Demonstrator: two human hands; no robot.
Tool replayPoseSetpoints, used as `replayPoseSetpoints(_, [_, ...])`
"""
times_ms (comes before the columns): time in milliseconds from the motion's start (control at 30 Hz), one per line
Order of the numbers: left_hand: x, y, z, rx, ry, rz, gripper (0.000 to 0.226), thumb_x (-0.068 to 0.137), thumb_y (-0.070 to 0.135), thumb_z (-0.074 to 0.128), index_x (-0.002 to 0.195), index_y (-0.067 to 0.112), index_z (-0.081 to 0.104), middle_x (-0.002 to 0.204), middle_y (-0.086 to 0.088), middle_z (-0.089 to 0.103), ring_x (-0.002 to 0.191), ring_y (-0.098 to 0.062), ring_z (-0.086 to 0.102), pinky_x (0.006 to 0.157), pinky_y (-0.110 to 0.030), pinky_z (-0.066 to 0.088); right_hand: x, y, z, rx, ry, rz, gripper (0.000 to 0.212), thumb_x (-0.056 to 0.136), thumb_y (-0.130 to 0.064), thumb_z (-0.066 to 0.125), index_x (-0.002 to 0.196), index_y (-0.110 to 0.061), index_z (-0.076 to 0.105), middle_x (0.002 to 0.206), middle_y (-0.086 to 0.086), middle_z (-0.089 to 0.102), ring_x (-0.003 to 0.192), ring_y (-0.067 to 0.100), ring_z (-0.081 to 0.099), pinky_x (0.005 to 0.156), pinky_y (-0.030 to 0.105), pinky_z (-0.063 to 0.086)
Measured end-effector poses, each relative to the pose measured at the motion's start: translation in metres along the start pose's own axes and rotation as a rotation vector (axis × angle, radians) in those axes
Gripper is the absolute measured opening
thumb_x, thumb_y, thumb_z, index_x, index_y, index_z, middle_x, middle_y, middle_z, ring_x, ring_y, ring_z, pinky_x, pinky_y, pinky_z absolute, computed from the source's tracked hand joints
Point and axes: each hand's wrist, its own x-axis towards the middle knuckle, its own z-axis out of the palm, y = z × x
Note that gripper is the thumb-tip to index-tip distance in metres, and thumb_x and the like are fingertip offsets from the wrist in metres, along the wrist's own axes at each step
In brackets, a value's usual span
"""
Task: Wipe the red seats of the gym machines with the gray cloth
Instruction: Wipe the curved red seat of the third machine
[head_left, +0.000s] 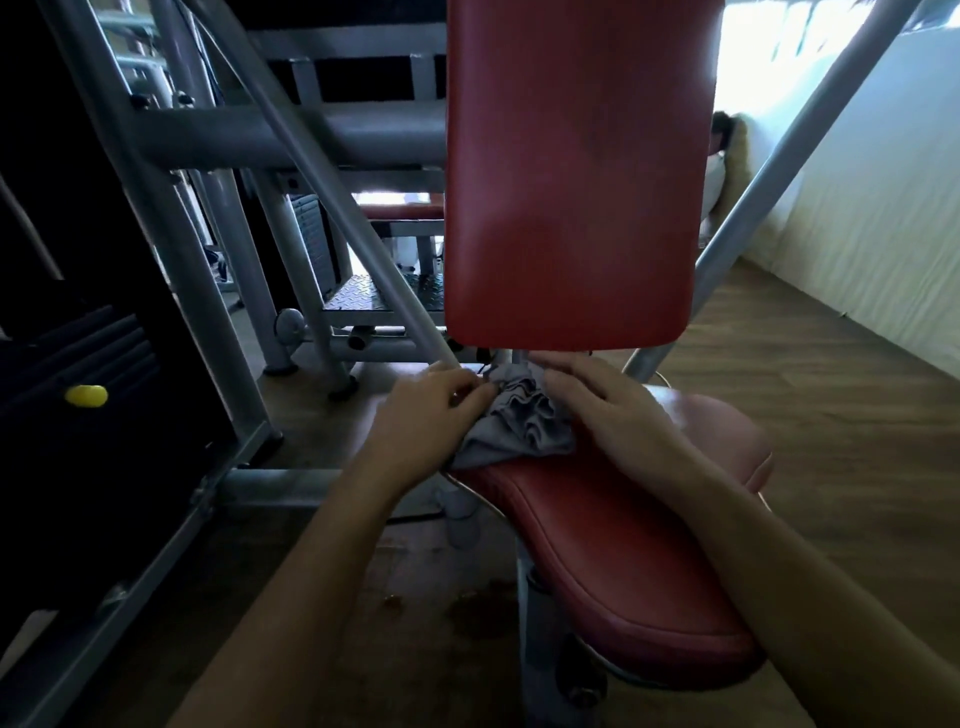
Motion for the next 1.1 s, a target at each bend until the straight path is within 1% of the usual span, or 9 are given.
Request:
replayPoseSetpoints(100, [0.003,0.019,0.010,0.105,0.052,0.079,0.046,0.091,0.053,0.044,0.091,0.018,0.074,0.083,0.002,0.063,0.093,-0.024,0.060,0.084,-0.042,0.046,0.002,-0.002,-0.001,-0.051,-0.118,0.006,0.024,0.092,-0.049,0.062,0.115,-0.042,0.062,0.100,-0.030,0.065,0.091,-0.026,0.055,0.078,-0.004,0.037])
replayPoseSetpoints(200, [0.013,0.025,0.017,-0.144,-0.023,0.069,0.046,0.092,0.044,0.049,0.082,0.005,0.070,0.075,-0.008,0.067,0.083,-0.026,0.065,0.083,-0.048,0.049,0.007,0.008,-0.014,-0.151,-0.094,-0.057,0.026,0.083,-0.049,0.073,0.107,-0.043,0.064,0.093,-0.027,0.068,0.089,-0.019,0.059,0.074,0.002,0.041])
replayPoseSetpoints(367, [0.021,0.007,0.033,-0.577,0.105,-0.212,0.031,0.081,0.045,0.049,0.099,0.036,0.073,0.102,0.007,0.076,0.106,-0.016,0.069,0.097,-0.036,0.050,0.019,0.020,-0.060,-0.344,-0.207,-0.095,0.024,0.078,-0.042,0.081,0.095,-0.044,0.064,0.084,-0.024,0.068,0.082,-0.017,0.059,0.069,0.005,0.039])
replayPoseSetpoints(467, [0.019,0.003,0.042,-0.415,0.187,-0.150,0.021,0.091,0.035,0.055,0.106,0.030,0.070,0.102,0.006,0.074,0.100,-0.012,0.068,0.091,-0.026,0.049,0.029,0.027,-0.088,-0.486,-0.254,-0.067,0.022,0.076,-0.049,0.077,0.093,-0.049,0.062,0.088,-0.021,0.070,0.083,-0.009,0.062,0.071,0.009,0.040])
replayPoseSetpoints(567, [0.019,0.005,0.052,-0.183,0.229,-0.050,0.019,0.099,0.017,0.057,0.109,0.024,0.071,0.106,0.010,0.068,0.098,0.000,0.061,0.083,-0.006,0.039,0.035,0.029,-0.091,-0.429,-0.322,-0.044,0.056,0.077,-0.055,0.065,0.131,-0.046,0.055,0.118,-0.026,0.063,0.109,-0.006,0.056,0.088,0.011,0.040])
replayPoseSetpoints(633, [0.017,0.006,0.054,-0.160,0.260,-0.039,0.018,0.099,0.015,0.058,0.104,0.024,0.073,0.103,0.012,0.065,0.098,0.003,0.059,0.080,-0.003,0.037,0.035,0.024,-0.077,-0.393,-0.322,-0.045,0.066,0.071,-0.072,0.060,0.133,-0.053,0.050,0.118,-0.029,0.058,0.110,-0.008,0.052,0.092,0.013,0.040])
replayPoseSetpoints(767, [0.013,0.008,0.052,-0.128,0.228,-0.068,0.016,0.099,0.015,0.060,0.102,0.020,0.075,0.104,0.011,0.066,0.099,-0.003,0.061,0.086,-0.009,0.040,0.034,0.028,-0.056,-0.579,-0.246,0.021,0.074,0.056,-0.093,0.053,0.117,-0.052,0.060,0.109,-0.021,0.059,0.101,0.004,0.057,0.087,0.030,0.050])
replayPoseSetpoints(900, [0.013,0.012,0.050,-0.010,0.166,-0.127,0.021,0.092,0.027,0.056,0.103,0.023,0.073,0.109,0.011,0.067,0.109,-0.015,0.054,0.093,-0.031,0.043,0.038,0.025,-0.054,-0.620,-0.292,0.078,0.065,0.065,-0.081,0.058,0.120,-0.046,0.060,0.116,-0.016,0.057,0.108,0.016,0.056,0.090,0.034,0.048])
replayPoseSetpoints(1100, [0.018,0.023,0.042,0.026,0.044,-0.205,0.028,0.091,0.029,0.050,0.106,0.017,0.070,0.115,-0.001,0.067,0.109,-0.027,0.052,0.092,-0.035,0.040,0.054,0.012,-0.057,-0.639,-0.450,0.174,0.064,0.074,-0.065,0.065,0.134,-0.046,0.054,0.134,-0.002,0.055,0.119,0.026,0.054,0.098,0.041,0.048])
